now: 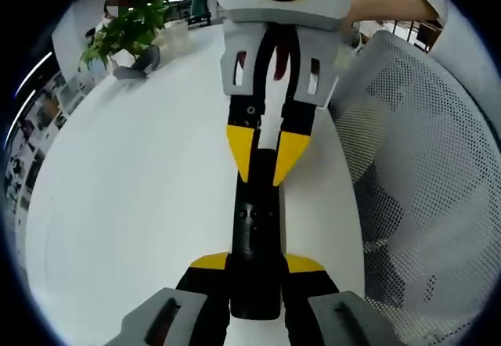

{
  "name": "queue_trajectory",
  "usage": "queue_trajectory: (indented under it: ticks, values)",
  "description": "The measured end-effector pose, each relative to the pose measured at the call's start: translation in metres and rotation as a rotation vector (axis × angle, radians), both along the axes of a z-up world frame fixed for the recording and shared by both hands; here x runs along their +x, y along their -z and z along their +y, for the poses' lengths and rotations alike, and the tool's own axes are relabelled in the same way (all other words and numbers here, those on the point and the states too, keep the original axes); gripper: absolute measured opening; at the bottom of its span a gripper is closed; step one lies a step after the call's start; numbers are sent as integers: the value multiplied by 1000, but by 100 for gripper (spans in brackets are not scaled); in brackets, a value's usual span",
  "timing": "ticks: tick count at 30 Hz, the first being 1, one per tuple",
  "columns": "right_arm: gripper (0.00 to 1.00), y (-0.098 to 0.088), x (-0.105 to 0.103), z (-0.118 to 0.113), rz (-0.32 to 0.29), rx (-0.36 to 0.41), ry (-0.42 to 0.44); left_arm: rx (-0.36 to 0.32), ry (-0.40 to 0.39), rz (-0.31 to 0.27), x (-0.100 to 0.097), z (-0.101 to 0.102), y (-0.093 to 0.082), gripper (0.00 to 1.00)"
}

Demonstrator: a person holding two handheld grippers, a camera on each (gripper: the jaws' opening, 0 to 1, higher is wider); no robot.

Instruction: Press the specified remote control buttons in sequence, fully releasing each button before pressing the next.

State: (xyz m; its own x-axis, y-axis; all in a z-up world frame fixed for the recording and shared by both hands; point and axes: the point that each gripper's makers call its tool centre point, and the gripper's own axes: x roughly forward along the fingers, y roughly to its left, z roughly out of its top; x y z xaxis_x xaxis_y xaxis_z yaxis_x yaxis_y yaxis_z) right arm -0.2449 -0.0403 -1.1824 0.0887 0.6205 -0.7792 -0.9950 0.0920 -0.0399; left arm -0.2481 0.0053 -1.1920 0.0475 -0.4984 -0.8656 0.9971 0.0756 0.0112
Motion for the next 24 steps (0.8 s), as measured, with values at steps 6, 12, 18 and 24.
queue_trajectory:
  ticks: [6, 12, 18, 24]
  values:
    - [10, 1, -2, 2, 15, -10, -34, -3, 1, 3, 1, 0, 0, 24]
    - [9, 3, 1, 2, 71, -100, -45, 19, 15, -9, 0, 0, 0, 24]
    - [7, 3, 1, 6, 56, -182, -16, 14, 53, -4, 1, -1, 1, 24]
    - [8, 1, -1, 7, -33, -45, -54, 4, 55, -5, 1, 0, 1, 24]
